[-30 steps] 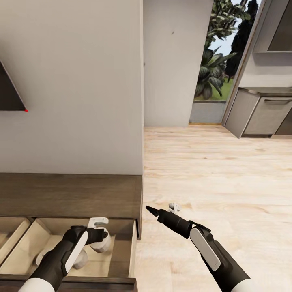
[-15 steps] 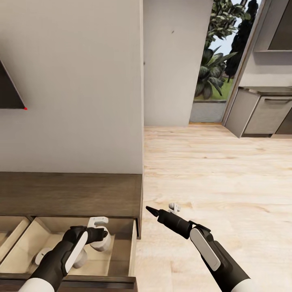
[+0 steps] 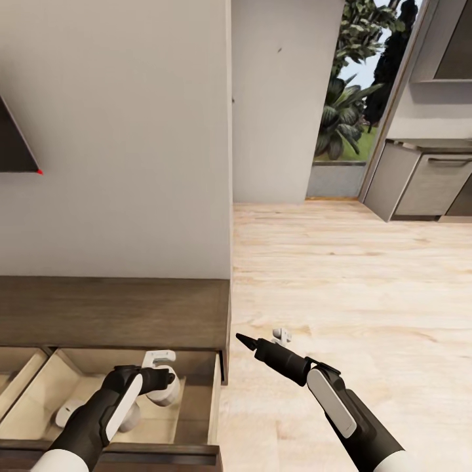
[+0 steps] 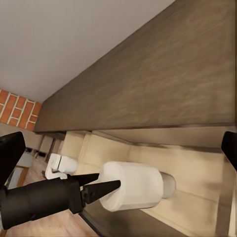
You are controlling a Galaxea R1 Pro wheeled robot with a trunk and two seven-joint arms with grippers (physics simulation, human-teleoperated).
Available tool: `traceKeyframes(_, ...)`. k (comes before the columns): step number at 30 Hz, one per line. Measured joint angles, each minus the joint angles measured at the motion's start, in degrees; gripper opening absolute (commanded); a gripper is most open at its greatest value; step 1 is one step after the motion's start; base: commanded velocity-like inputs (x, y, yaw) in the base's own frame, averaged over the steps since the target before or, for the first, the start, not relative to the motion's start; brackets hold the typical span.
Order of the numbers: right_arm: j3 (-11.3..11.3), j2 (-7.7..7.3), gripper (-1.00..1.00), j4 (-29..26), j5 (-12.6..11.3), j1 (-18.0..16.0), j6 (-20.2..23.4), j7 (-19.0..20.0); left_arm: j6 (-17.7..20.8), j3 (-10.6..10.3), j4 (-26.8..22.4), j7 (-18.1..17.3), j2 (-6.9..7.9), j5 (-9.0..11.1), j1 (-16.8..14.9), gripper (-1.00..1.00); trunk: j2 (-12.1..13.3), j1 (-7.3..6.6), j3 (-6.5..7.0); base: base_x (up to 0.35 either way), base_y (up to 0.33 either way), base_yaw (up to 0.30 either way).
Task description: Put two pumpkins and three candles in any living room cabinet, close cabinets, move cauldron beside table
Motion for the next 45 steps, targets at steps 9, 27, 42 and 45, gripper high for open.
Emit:
traceKeyframes(9,0.0,0.00,1.00,0.4,-0.1,0.0,-0.1,0.0,-0.1,-0.1,0.2,0.0,-0.31,0.2,-0.1,-1.00,-3.6,1.98,-1.62,0.000,0.000,0.000)
traceKeyframes(27,0.0,0.00,1.00,0.3,-0.2,0.0,0.0,0.0,-0.3,-0.2,5.5,0.0,-0.79,-0.2,-0.5,-1.00,-10.8,5.93,-4.85,0.000,0.000,0.000)
traceKeyframes(42,0.0,0.00,1.00,0.1,-0.1,0.0,-0.1,0.0,-3.0,-0.2,5.6,0.0,-0.96,-0.1,-0.4,-1.00,-16.8,9.23,-7.54,0.000,0.000,0.000)
traceKeyframes(45,0.0,0.00,1.00,0.2,-0.1,0.0,-0.1,0.1,-3.0,-0.2,5.6,0.0,-0.96,-0.2,-0.4,-1.00,-18.0,9.89,-8.08,0.000,0.000,0.000)
